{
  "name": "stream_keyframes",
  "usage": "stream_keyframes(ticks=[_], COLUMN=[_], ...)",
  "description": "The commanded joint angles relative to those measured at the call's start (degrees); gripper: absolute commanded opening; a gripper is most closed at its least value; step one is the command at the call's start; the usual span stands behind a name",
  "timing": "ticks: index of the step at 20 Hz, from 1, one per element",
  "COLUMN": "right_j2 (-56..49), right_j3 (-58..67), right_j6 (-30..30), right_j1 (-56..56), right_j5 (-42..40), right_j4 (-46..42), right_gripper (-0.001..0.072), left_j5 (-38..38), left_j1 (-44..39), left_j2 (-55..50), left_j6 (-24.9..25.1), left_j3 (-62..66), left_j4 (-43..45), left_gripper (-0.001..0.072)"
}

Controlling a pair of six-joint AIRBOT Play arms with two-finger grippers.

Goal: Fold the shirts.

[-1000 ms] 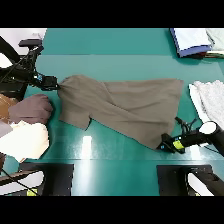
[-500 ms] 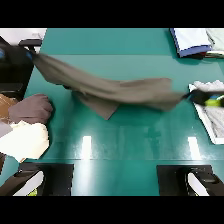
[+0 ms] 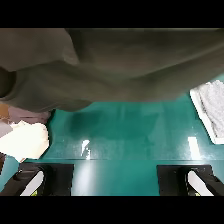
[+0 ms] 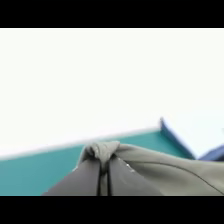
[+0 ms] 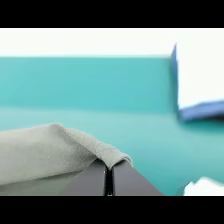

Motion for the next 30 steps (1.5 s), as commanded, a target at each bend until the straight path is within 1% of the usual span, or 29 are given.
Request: stream_keyframes(ticks=[1, 2, 4, 7, 10, 12, 14, 15, 17, 19, 21, 24, 25, 27, 29, 30], right_j2=[-3.1, -3.0, -1.1, -0.9, -8.1, -14.8, -21.9, -25.9, -33.2, -38.4, -42.2, -45.7, -45.7, -45.5, -44.0, -43.1], right_j3=[12.4, 11.7, 5.7, -5.3, -11.1, -14.8, -17.9, -18.8, -18.9, -18.9, -17.8, -12.0, -10.9, -10.5, -15.5, -18.8], right_j6=[-0.4, -0.4, -0.4, -1.1, -2.5, -2.3, -2.1, -2.1, -2.1, -2.1, -2.1, -2.1, -2.3, -3.8, -3.8, -3.8], right_j1=[-3.8, -5.1, -6.7, -6.2, -1.4, 3.3, 6.1, 6.6, 6.6, 6.6, 6.6, 6.6, 6.6, 6.6, 6.2, 6.4], right_j5=[6.1, 6.4, 5.1, 3.4, 4.0, 3.8, 4.0, 4.0, 2.2, -2.4, -6.2, -6.5, -5.9, -3.0, -1.9, -2.8], right_j4=[-0.2, -0.2, -0.2, -0.3, -0.7, -6.6, -11.8, -12.1, -11.8, -11.8, -11.7, -11.7, -11.8, -11.8, -12.2, -12.1], right_gripper=[0.0017, 0.0017, 0.0017, 0.0016, 0.0016, 0.0016, 0.0016, 0.0016, 0.0016, 0.0016, 0.0016, 0.0017, 0.0017, 0.0017, 0.0017, 0.0017], left_j5=[0.4, 0.6, -0.1, -1.9, -6.3, -7.2, -6.9, -6.3, -3.7, 1.8, 7.3, 11.2, 10.4, 5.0, -1.4, -2.7], left_j1=[0.0, 0.0, 0.0, 0.0, 0.0, 0.0, 0.0, 0.0, -0.9, -2.4, -3.9, -4.0, -3.6, -2.6, -2.5, -2.5], left_j2=[0.7, 0.7, 0.5, -1.0, -7.0, -12.8, -20.0, -24.2, -32.8, -39.4, -44.0, -46.4, -46.4, -46.4, -46.4, -46.4], left_j6=[-3.0, -3.4, -3.5, -3.9, -3.7, -1.8, -1.2, -0.9, 1.5, 4.3, 6.3, 6.3, 6.3, 6.3, 6.6, 7.7], left_j3=[7.7, 8.0, 6.4, -3.7, -16.0, -23.6, -29.4, -31.3, -32.1, -32.0, -30.2, -26.7, -25.9, -25.4, -26.8, -28.5], left_j4=[-2.1, -2.4, -2.4, -2.4, -2.6, -2.7, -2.7, -2.8, -2.8, -3.0, -3.0, -2.7, -2.3, -1.2, 1.4, 1.9], left_gripper=[0.0025, 0.0025, 0.0025, 0.0025, 0.0026, 0.0026, 0.0026, 0.0026, 0.0026, 0.0026, 0.0027, 0.0027, 0.0027, 0.0027, 0.0027, 0.0027])
